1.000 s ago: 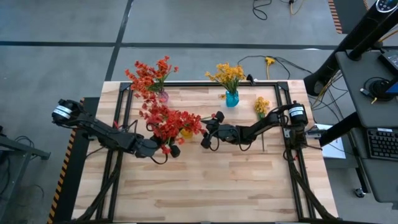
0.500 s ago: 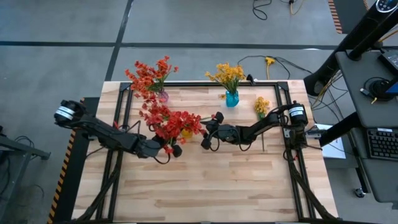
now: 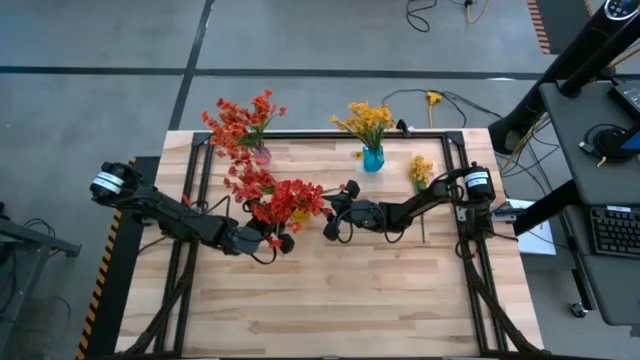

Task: Sort flowers into vase by color
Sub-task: Put the red flower into the yellow vase

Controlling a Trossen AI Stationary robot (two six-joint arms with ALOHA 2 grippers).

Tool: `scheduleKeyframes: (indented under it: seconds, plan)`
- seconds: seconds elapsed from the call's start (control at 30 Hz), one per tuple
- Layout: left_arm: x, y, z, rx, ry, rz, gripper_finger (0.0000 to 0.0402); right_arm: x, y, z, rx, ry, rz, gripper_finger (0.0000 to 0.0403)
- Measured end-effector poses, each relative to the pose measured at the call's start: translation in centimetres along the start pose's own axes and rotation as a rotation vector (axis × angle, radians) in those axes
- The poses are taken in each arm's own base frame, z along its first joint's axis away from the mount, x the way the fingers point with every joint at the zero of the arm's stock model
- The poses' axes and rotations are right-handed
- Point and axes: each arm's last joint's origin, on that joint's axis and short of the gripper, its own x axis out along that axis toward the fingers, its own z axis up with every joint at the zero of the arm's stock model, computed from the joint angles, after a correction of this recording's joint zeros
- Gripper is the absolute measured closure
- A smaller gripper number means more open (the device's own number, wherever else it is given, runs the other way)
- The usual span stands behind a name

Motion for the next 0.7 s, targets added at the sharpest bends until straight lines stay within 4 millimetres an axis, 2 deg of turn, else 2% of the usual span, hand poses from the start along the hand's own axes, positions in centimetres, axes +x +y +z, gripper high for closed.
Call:
scheduleKeyframes:
  seconds: [0.2,0.37,0.7]
  plan:
    - [0.00,0.01,0.01,0.001,0.000,0.000,0.0353,0.00,0.00,-0.01,0.009,0.000,0.000,0.0239]
    - [-0.01,0.01,0.01,-0.004,0.000,-0.001,0.0326,0.00,0.00,-0.01,0.009,0.001,0.000,0.0239]
    - [-0.07,-0.22,0.36,-0.007,-0.003,-0.006,0.0206,-0.08,-0.01,-0.77,0.035,0.076,-0.006,0.0239]
